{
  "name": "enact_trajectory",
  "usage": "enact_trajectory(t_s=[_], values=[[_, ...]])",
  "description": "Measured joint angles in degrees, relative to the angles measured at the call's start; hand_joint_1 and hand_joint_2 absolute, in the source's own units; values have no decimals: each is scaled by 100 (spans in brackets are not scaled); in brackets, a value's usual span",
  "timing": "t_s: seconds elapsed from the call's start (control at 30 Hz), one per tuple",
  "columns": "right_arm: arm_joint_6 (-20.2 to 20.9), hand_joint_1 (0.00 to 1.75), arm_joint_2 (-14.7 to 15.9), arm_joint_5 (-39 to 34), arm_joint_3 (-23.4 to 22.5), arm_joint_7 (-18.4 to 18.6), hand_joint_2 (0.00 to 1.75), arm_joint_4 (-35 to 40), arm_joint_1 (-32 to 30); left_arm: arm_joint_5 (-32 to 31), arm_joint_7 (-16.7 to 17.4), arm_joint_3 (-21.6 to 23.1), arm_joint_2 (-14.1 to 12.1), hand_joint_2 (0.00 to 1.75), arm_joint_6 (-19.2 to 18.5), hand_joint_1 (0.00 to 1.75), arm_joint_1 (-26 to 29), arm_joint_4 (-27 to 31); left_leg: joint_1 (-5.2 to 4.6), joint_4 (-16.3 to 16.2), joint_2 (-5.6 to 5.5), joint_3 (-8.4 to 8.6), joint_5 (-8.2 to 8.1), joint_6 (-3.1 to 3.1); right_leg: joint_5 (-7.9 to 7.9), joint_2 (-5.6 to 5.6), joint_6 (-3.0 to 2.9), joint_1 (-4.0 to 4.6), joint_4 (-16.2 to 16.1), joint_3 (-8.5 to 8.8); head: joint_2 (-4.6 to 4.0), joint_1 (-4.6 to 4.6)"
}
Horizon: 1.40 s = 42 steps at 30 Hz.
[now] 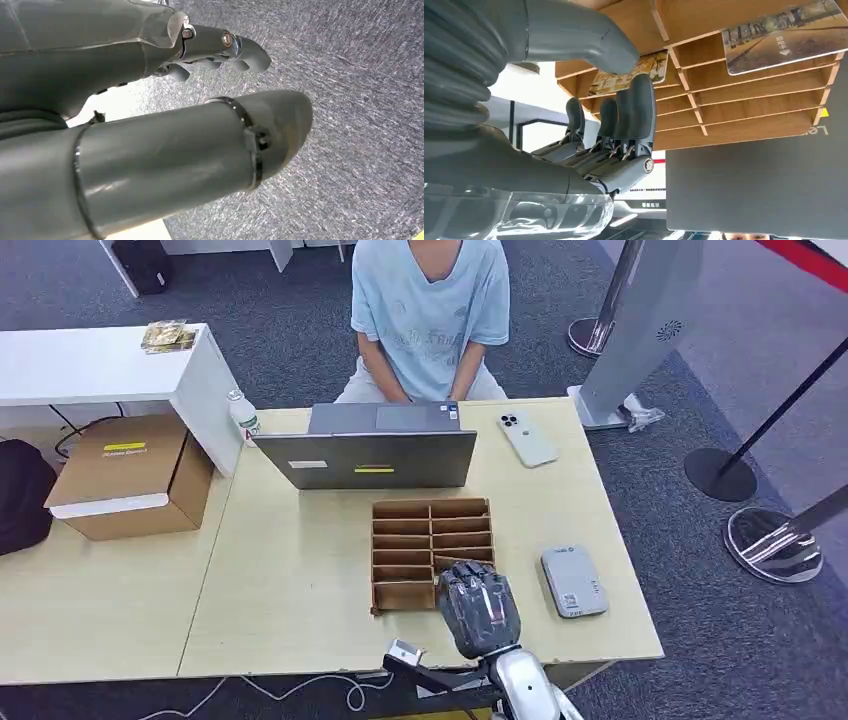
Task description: Pass the card to the sensor for recognition and then transmit it.
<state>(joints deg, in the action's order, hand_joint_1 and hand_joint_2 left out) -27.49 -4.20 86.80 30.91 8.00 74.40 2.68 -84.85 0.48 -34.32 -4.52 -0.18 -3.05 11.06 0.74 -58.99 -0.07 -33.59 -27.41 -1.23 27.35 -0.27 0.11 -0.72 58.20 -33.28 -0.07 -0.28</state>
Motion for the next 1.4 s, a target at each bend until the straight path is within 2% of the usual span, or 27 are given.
enact_trajectory(t_s=[0.07,0.1,0.2,0.3,0.47,0.5,0.6,0.67,0.73,0.87,0.93,1.1,1.13,1.27,1.37,1.4], values=[[-15,103,0,-20,0,0,175,-24,14,0,0,0,0,0,0,0,0,2,0,0,0,0,0,0,0,0,0,0,0,0,0,0],[-20,113,0,-20,0,0,175,-35,21,0,0,0,0,0,0,0,0,0,0,0,0,0,0,0,0,0,0,0,0,0,0,0],[-37,112,0,-22,-2,0,175,-70,36,0,-2,0,0,0,-2,0,0,0,0,0,0,0,0,0,0,0,0,0,0,0,0,0],[-48,129,0,-26,-2,4,175,-90,40,0,-2,0,0,0,-2,0,0,0,0,0,0,0,0,0,0,0,0,0,0,0,0,0],[-70,126,0,-37,-7,4,175,-105,54,-4,-4,0,0,0,0,0,0,0,0,0,0,0,0,0,0,0,0,0,0,0,0,0],[-72,120,0,-40,-7,6,175,-105,54,-4,-4,0,0,0,-2,0,0,0,0,0,0,0,0,0,0,0,0,0,0,0,0,0],[-88,126,0,-57,-7,11,175,-105,53,-4,-11,0,0,0,0,0,-1,0,0,0,0,0,0,0,0,0,0,0,0,0,0,0],[-92,117,0,-75,-9,15,175,-103,52,-4,-13,0,0,0,0,0,-1,0,0,0,0,1,0,0,0,0,0,0,0,0,0,0],[-107,126,0,-77,-9,15,175,-98,51,-7,-13,0,0,0,0,0,0,2,0,0,0,1,0,0,0,0,0,0,0,-1,0,0],[-123,129,0,-77,-13,15,175,-2,8,-7,-15,0,0,0,0,0,0,2,0,0,0,0,0,0,0,0,0,0,0,-1,0,0],[-131,120,0,-72,-13,6,175,109,-31,-7,-15,0,0,0,0,0,-1,0,0,0,0,0,0,0,0,0,0,0,0,-1,0,0],[-149,119,0,-24,-13,-22,175,365,-115,-9,-15,0,0,0,11,0,-1,0,0,0,1,0,0,0,0,0,0,0,0,-2,0,0],[-149,129,0,-20,-13,-31,175,407,-124,-9,-15,0,0,0,15,0,-1,0,0,0,1,0,0,0,0,1,0,0,0,-2,0,0],[-147,126,0,-20,-13,-33,175,441,-130,-9,-15,0,0,0,18,0,-1,2,0,0,1,1,0,0,0,1,0,0,0,-2,0,0],[-140,110,0,-11,-13,-40,175,653,-203,-9,-15,0,0,0,20,0,-3,0,0,0,1,1,0,0,0,1,0,0,0,-1,0,0],[-138,112,0,-9,-13,-42,175,673,-211,-9,-15,0,0,0,20,0,-4,2,0,0,1,1,0,0,0,1,0,0,0,-2,0,0]])
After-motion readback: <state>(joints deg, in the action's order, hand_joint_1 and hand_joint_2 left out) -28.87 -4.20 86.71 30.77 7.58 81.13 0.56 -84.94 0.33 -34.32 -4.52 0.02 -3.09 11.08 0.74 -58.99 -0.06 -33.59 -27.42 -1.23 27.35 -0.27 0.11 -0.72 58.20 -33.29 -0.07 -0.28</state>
